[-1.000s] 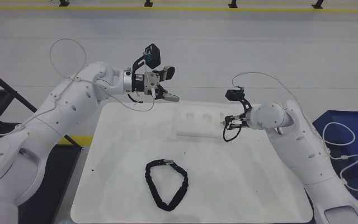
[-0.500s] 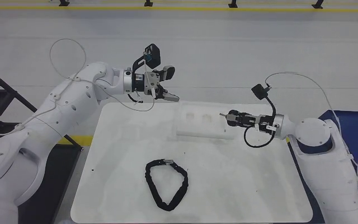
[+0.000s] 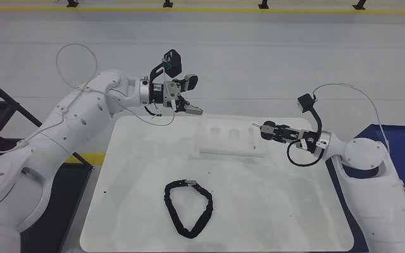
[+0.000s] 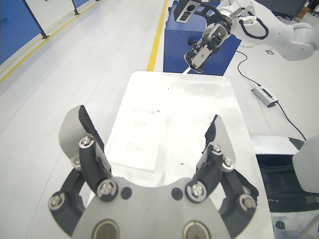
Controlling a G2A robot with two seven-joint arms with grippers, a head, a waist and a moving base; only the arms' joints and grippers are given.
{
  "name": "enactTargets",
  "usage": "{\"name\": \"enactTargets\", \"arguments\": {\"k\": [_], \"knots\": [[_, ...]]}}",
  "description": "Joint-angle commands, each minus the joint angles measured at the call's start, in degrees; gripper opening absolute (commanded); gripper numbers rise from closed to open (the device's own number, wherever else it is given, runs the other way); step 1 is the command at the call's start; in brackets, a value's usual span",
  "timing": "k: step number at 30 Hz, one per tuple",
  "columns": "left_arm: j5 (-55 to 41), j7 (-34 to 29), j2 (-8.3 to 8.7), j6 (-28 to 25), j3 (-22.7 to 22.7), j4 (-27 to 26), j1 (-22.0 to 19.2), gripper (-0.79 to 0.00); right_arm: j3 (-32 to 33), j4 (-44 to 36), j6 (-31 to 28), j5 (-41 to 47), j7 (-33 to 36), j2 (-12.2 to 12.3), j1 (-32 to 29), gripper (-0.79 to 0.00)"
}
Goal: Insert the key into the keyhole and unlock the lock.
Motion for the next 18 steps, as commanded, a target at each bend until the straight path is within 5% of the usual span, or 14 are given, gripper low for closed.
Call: {"name": "enactTargets", "arguments": {"k": [1, 7, 18], "knots": [[0.0, 0.0, 0.00, 0.0, 0.0, 0.0, 0.0, 0.000, 0.0, 0.0, 0.0, 0.0, 0.0, 0.0, 0.0, -0.785], [0.0, 0.0, 0.00, 0.0, 0.0, 0.0, 0.0, 0.000, 0.0, 0.0, 0.0, 0.0, 0.0, 0.0, 0.0, -0.785], [7.8, 1.9, 1.24, 0.0, -2.4, -2.8, 8.0, 0.000, 0.0, 0.0, 0.0, 0.0, 0.0, 0.0, 0.0, -0.785]]}}
